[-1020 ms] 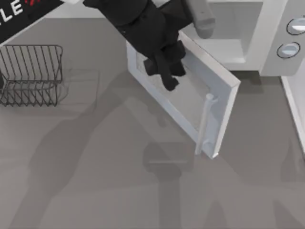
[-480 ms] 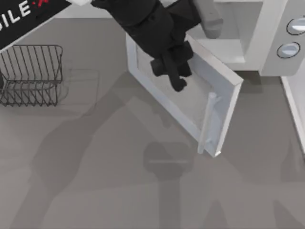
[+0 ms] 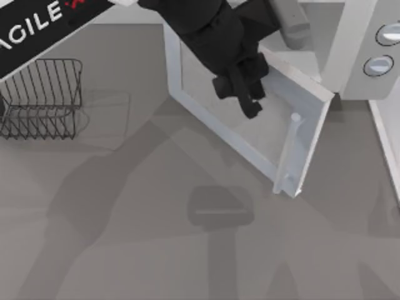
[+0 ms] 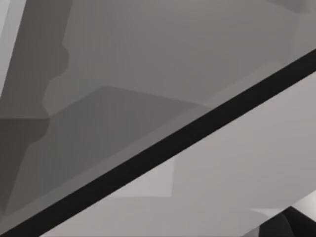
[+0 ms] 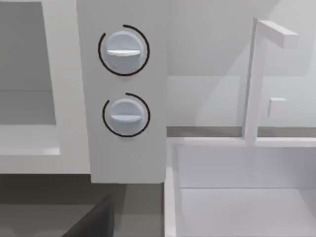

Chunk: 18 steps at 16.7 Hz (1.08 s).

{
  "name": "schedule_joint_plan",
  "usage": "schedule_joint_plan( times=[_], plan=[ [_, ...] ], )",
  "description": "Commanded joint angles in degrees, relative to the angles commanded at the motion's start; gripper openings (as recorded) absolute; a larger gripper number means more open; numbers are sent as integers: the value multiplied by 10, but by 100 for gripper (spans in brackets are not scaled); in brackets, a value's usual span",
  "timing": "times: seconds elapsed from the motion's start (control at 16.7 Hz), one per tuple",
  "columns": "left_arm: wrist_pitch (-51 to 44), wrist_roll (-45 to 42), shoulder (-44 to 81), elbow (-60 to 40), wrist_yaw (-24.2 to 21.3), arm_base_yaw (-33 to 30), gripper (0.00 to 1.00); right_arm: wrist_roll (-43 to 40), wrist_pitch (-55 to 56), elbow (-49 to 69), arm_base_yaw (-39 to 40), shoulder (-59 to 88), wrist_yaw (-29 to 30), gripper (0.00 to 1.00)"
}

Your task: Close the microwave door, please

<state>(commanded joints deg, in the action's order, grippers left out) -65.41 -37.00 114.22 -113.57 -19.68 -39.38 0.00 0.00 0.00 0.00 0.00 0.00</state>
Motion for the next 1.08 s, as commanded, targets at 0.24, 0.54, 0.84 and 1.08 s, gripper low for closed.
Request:
schedule_joint_plan(
  times=[0.24,0.54,0.84,1.08],
  plan=[
    [-2,6,-5,1,8,-10,0,0,0,0,0,0,0,100],
    [-5,19,26,-38,10,-21,0,0,0,0,0,0,0,100],
    [-7,20,28,-41,8,-20,0,0,0,0,0,0,0,100],
    [-34,25,45,-42,2,-34,0,0,0,0,0,0,0,100]
  ],
)
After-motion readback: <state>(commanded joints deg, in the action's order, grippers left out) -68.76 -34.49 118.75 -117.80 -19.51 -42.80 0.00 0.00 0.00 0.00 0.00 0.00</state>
